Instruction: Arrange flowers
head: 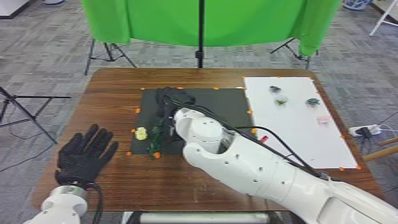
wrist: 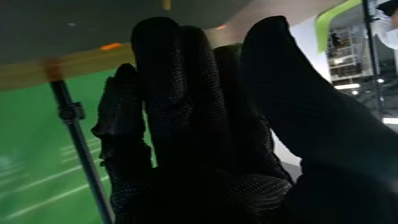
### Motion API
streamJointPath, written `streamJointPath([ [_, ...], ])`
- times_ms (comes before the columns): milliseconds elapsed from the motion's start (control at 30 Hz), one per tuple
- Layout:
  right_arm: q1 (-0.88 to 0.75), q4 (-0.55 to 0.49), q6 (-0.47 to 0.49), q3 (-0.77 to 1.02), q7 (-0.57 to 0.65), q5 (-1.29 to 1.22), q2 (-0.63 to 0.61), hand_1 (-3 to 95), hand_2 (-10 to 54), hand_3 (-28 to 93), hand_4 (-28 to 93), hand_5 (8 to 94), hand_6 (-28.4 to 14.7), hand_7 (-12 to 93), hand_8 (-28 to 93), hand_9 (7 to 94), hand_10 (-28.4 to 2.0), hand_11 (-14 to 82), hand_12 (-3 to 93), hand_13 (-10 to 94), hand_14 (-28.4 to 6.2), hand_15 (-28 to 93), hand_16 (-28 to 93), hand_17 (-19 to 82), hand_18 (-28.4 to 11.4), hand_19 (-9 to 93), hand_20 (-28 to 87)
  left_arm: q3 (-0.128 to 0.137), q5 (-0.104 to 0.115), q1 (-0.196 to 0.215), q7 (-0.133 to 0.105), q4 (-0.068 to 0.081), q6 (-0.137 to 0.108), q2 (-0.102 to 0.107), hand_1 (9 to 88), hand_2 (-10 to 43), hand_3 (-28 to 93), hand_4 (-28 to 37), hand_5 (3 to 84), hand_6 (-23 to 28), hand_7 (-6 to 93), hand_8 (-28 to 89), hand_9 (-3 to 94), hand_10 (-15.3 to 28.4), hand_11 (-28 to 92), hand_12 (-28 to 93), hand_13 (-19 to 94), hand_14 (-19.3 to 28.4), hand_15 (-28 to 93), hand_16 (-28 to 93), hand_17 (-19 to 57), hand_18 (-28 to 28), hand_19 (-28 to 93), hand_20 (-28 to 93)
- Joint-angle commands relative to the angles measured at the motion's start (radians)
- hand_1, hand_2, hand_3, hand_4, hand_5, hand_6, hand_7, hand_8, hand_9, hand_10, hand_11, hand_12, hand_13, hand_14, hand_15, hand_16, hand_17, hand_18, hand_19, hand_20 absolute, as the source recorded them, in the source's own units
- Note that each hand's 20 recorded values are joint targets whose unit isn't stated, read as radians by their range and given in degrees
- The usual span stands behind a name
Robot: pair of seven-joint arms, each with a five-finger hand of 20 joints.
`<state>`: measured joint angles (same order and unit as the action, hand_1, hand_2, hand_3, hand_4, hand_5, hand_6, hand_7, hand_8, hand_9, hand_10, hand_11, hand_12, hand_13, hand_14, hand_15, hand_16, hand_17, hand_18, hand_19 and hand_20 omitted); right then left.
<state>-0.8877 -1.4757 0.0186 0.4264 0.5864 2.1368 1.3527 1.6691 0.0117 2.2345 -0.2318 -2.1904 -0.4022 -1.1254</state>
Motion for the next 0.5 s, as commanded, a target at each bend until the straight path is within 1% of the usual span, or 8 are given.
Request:
streamJointPath([
  [33, 0.007, -0.051, 0.022, 0.073, 0.026, -0.032, -0.03, 52.5, -9.5, 74, -28, 56.9, -5.0, 13, -11, 65.8, -14.9, 18.6, 16.3, 64, -12.4, 52, 29, 29, -23.7, 83, 37, 0.001, 0.009, 0.014, -0.005, 0.005, -0.009, -0.018, 31.6, 18.2, 76, -22.8, 52.4, 9.7, 21.7, -10, 43.8, 16.4, 26, 13, 31, 15.0, 43, -8, -4.1, 13.0, 32, 15],
  [133, -0.011, -0.104, 0.06, 0.137, 0.035, -0.049, -0.095, 50.5, -9.5, 75, -28, 56.1, -5.9, 12, -11, 64.5, -15.7, 18.2, 16.3, 63, -13.1, 53, 26, 29, -24.1, 83, 36, 0.005, 0.006, 0.019, -0.003, 0.004, 0.0, -0.037, 31.5, 18.3, 76, -22.9, 52.5, 9.7, 21.7, -10, 43.8, 16.4, 26, 13, 31, 15.0, 43, -8, -4.2, 13.0, 32, 15],
  [200, -0.042, -0.17, 0.089, 0.195, 0.052, -0.031, -0.17, 49.5, -9.5, 76, -28, 55.7, -5.9, 12, -10, 63.4, -16.2, 17.8, 16.2, 62, -13.9, 55, 22, 28, -24.3, 83, 36, 0.008, 0.004, 0.028, -0.008, -0.001, 0.004, -0.035, 31.4, 18.4, 76, -23.1, 52.5, 9.7, 21.8, -10, 43.8, 16.4, 26, 13, 31, 15.1, 43, -8, -4.1, 12.9, 32, 15],
  [267, -0.083, -0.229, 0.083, 0.257, 0.076, -0.011, -0.256, 48.7, -9.5, 76, -28, 54.7, -6.3, 11, -10, 60.5, -17.3, 16.4, 15.7, 59, -15.1, 54, 20, 28, -24.7, 83, 35, 0.015, 0.0, 0.035, -0.013, -0.005, 0.009, -0.039, 31.3, 18.5, 76, -23.1, 52.6, 9.7, 21.7, -10, 43.8, 16.5, 26, 13, 31, 15.1, 43, -8, -4.1, 12.9, 32, 15],
  [300, -0.109, -0.242, 0.073, 0.297, 0.078, 0.0, -0.297, 48.5, -9.5, 76, -28, 54.3, -6.5, 11, -10, 59.4, -17.5, 15.9, 15.6, 59, -15.4, 54, 20, 27, -24.9, 83, 35, 0.011, -0.003, 0.022, -0.013, 0.001, 0.005, -0.039, 31.3, 18.5, 76, -23.1, 52.6, 9.7, 21.7, -10, 43.8, 16.4, 26, 13, 31, 15.1, 43, -8, -4.1, 12.9, 32, 15],
  [367, -0.176, -0.298, 0.064, 0.37, 0.106, 0.036, -0.398, 47.7, -9.5, 76, -28, 54.0, -6.8, 10, -10, 57.0, -18.2, 14.4, 15.2, 57, -16.1, 54, 19, 27, -25.2, 83, 35, 0.017, -0.007, 0.029, -0.015, -0.005, 0.012, -0.04, 31.3, 18.5, 76, -23.2, 52.5, 9.7, 21.7, -10, 43.8, 16.4, 26, 13, 31, 15.1, 43, -8, -4.0, 12.9, 32, 15],
  [433, -0.26, -0.322, 0.078, 0.45, 0.111, 0.132, -0.492, 45.6, -9.5, 76, -28, 53.1, -7.4, 10, -10, 53.2, -20.3, 13.2, 14.9, 48, -18.7, 50, 16, 25, -25.7, 82, 35, 0.023, -0.008, 0.036, -0.019, -0.01, 0.01, -0.037, 31.3, 18.5, 76, -23.2, 52.4, 9.7, 21.7, -10, 43.8, 16.4, 26, 13, 31, 15.1, 43, -8, -4.1, 12.9, 32, 15],
  [500, -0.336, -0.364, 0.093, 0.528, 0.144, 0.103, -0.567, 44.3, -9.5, 76, -28, 52.1, -8.4, 9, -10, 49.3, -21.4, 12.0, 14.6, 40, -20.2, 39, 12, 21, -25.9, 79, 33, 0.033, -0.008, 0.049, -0.025, -0.015, 0.015, -0.04, 31.2, 18.5, 76, -23.2, 52.4, 9.7, 21.6, -10, 43.8, 16.5, 26, 13, 31, 15.1, 43, -8, -4.1, 12.9, 32, 15],
])
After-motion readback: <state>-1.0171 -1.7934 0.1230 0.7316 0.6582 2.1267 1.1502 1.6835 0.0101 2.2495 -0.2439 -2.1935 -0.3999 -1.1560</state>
